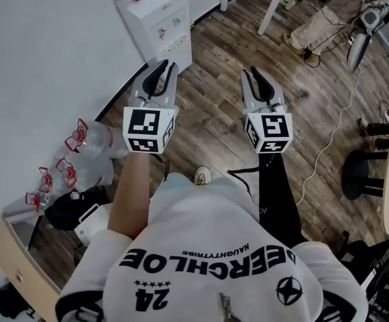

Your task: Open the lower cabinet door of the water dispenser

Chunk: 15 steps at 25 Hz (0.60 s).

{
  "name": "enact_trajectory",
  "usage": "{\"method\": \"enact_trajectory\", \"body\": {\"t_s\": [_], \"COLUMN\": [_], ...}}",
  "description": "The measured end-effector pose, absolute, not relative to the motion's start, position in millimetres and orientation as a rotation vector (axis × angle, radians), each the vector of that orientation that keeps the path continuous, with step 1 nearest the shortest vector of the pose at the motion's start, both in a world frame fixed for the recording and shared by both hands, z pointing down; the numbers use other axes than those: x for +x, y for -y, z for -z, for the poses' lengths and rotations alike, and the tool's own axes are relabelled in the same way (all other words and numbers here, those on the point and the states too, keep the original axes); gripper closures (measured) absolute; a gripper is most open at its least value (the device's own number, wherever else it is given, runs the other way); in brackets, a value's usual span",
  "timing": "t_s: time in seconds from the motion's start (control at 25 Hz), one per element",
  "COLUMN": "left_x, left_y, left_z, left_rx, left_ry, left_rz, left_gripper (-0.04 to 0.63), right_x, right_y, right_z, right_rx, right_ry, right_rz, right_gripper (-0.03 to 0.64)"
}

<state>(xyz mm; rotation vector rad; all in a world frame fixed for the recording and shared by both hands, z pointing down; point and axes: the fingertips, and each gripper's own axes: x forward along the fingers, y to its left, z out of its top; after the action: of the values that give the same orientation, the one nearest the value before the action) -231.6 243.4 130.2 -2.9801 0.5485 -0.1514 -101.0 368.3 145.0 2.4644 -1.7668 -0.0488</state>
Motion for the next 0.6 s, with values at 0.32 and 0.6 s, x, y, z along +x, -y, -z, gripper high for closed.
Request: {"method": "enact_trajectory", "body": {"t_s": [0.32,0.6], "left_x": [-219.0,-214.7], "left_y": [-243.2,-235.0], "left_z": [-121.7,-116.3], "left_rx": [-2.957,-2.95], "left_ry": [-0.505,-0.524], "left_rz": [0.13,0.114], "left_gripper": [0.535,0.535], "right_x": [-89.2,-84.2], "right_y": [-364.5,-356.4], "right_z": [-136.5,-131.6], "right_rx": [2.481,2.473], "right_ry": [1.763,1.781], "right_rz": [0.081,0.103], "right_gripper": [0.555,0.555]}}
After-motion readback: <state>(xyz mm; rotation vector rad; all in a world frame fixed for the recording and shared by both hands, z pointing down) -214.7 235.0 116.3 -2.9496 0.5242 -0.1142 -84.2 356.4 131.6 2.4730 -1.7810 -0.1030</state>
